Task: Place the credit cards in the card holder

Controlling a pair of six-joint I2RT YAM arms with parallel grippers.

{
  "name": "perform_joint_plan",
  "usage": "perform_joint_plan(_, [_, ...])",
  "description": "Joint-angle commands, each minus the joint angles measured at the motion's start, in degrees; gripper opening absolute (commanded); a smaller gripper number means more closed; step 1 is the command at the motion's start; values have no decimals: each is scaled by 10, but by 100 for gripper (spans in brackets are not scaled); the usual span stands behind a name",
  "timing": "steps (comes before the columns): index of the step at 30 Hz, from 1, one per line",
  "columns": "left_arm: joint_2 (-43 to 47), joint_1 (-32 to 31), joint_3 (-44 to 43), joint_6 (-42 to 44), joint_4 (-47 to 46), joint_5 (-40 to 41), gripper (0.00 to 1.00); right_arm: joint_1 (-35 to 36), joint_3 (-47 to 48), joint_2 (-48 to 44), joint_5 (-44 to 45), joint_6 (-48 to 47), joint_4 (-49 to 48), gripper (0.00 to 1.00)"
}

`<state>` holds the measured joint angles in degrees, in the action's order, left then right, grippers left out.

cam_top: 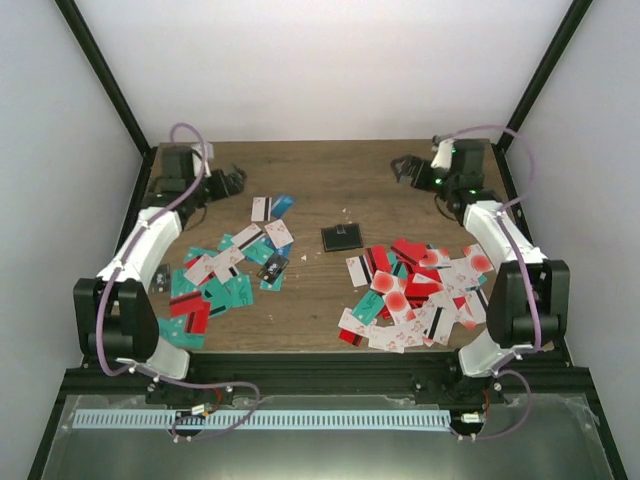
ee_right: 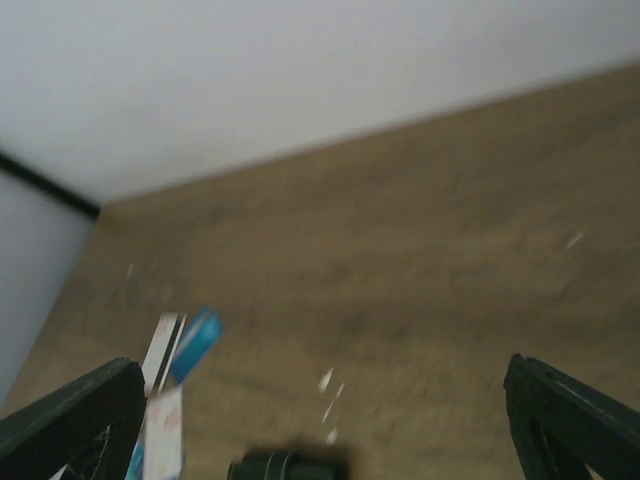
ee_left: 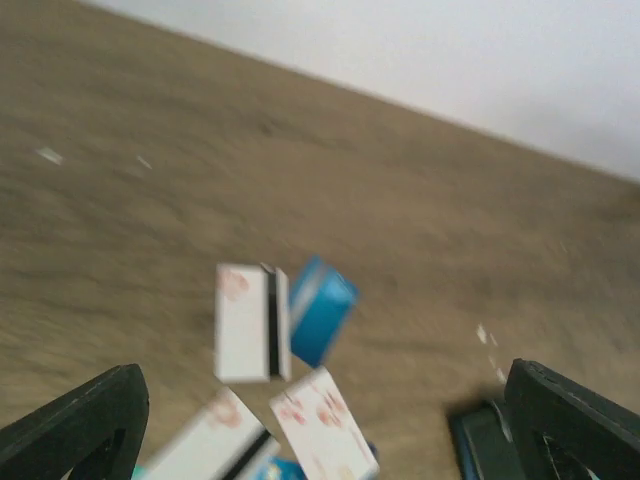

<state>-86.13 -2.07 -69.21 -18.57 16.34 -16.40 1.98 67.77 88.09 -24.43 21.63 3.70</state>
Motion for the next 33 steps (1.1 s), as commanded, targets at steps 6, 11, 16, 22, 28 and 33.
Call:
perform_joint_plan(6, [-54,-172,29,-98,46,-69,88,94,49,140,-133,-47,180,89])
perform_joint_plan(11, [-131,-233,9,-128,49,-94,77,110,63,204,-162,-47,202,76])
perform_joint_plan(16, [-185,-272,-9,-139,46,-114,66,112,61,242,-157,-35,199,65])
perform_joint_plan(22, [-225,-279,-9,-154,23,-128,64,127,38,265,-186,-32,189,55])
perform_joint_plan(28, [-280,-279,-42,-134,15,-142,63,174,23,260,-189,-19,185,53])
perform_joint_plan(33, [-323,-268,-110,-89,60,-113,62,216,20,242,-213,12,201,53])
